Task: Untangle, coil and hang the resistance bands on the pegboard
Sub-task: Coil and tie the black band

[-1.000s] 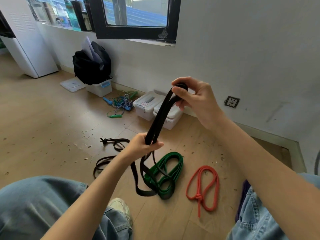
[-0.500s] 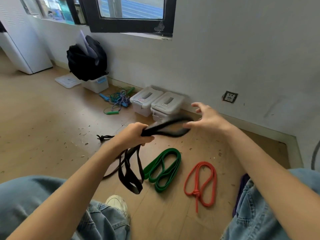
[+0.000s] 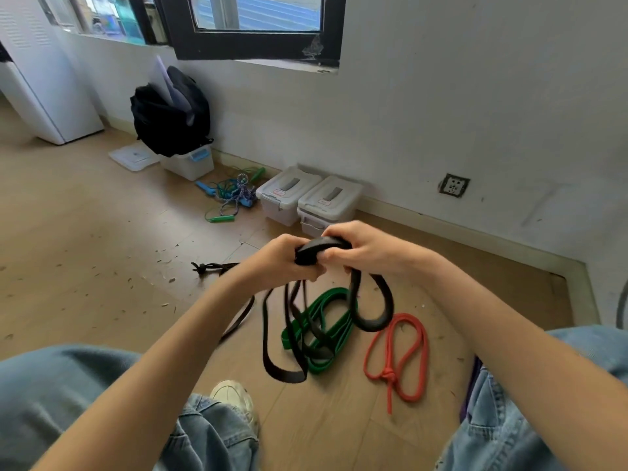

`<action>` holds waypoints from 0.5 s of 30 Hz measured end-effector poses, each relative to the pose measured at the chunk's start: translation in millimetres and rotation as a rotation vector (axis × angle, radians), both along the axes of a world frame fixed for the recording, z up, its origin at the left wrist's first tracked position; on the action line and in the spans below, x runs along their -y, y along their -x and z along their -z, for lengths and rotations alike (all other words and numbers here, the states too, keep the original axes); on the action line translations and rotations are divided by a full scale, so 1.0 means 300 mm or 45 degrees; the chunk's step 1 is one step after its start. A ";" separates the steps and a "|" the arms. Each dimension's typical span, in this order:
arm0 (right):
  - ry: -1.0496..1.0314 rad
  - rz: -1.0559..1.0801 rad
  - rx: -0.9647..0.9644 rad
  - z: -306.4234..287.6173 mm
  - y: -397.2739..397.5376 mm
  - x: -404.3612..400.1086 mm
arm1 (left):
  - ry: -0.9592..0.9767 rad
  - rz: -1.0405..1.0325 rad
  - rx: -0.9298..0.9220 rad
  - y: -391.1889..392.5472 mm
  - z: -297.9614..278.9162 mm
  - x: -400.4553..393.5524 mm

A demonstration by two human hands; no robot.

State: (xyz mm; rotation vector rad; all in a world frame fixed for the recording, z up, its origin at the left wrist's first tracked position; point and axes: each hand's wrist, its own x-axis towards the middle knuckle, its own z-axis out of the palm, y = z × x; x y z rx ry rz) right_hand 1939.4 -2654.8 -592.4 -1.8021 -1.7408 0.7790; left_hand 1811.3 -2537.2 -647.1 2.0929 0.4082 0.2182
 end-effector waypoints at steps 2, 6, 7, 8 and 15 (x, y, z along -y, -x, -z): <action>-0.117 0.026 -0.068 -0.048 -0.009 0.015 | 0.186 -0.069 0.073 0.010 0.074 0.020; -0.223 0.143 -0.274 -0.082 -0.057 0.052 | 0.280 -0.166 0.066 0.032 0.138 0.027; -0.209 0.188 -0.329 -0.074 -0.073 0.060 | 0.256 -0.138 0.054 0.035 0.119 0.022; -0.192 0.233 -0.381 -0.067 -0.094 0.067 | 0.239 -0.123 0.063 0.036 0.091 0.016; 0.238 0.199 -0.256 0.061 -0.171 0.124 | 0.423 -0.026 0.314 0.039 -0.079 0.030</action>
